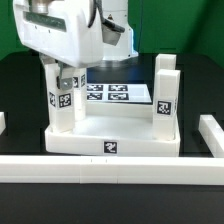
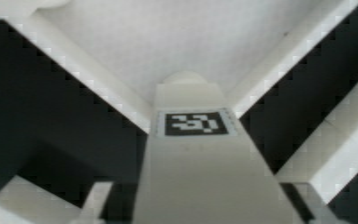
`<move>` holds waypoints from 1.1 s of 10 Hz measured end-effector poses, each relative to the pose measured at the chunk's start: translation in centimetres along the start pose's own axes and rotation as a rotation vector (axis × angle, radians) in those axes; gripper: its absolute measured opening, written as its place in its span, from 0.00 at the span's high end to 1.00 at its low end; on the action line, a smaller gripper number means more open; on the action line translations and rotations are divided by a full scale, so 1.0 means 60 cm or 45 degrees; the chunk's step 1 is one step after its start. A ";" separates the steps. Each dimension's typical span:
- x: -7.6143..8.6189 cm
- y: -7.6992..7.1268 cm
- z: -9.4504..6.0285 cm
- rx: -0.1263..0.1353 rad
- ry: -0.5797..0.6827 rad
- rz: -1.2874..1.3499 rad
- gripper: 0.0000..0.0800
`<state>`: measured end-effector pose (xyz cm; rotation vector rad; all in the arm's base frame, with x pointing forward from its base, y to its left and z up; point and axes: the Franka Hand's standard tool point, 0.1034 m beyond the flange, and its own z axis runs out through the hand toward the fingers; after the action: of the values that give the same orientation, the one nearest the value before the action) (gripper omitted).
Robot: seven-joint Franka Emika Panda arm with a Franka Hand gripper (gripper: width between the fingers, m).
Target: Assemble desk
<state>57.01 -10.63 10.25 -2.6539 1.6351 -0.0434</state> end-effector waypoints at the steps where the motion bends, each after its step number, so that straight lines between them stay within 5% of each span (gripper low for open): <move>1: 0.000 -0.001 0.000 0.001 0.000 0.077 0.64; 9: -0.004 -0.008 0.001 0.012 -0.001 0.555 0.64; 11: -0.005 -0.007 0.002 0.010 -0.002 0.515 0.35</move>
Offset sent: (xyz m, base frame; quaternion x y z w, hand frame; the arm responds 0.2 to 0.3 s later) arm 0.0006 0.0055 -0.0001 0.0009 -0.0002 0.2125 0.9772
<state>57.27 -10.15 10.12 -2.2628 2.1264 -0.0394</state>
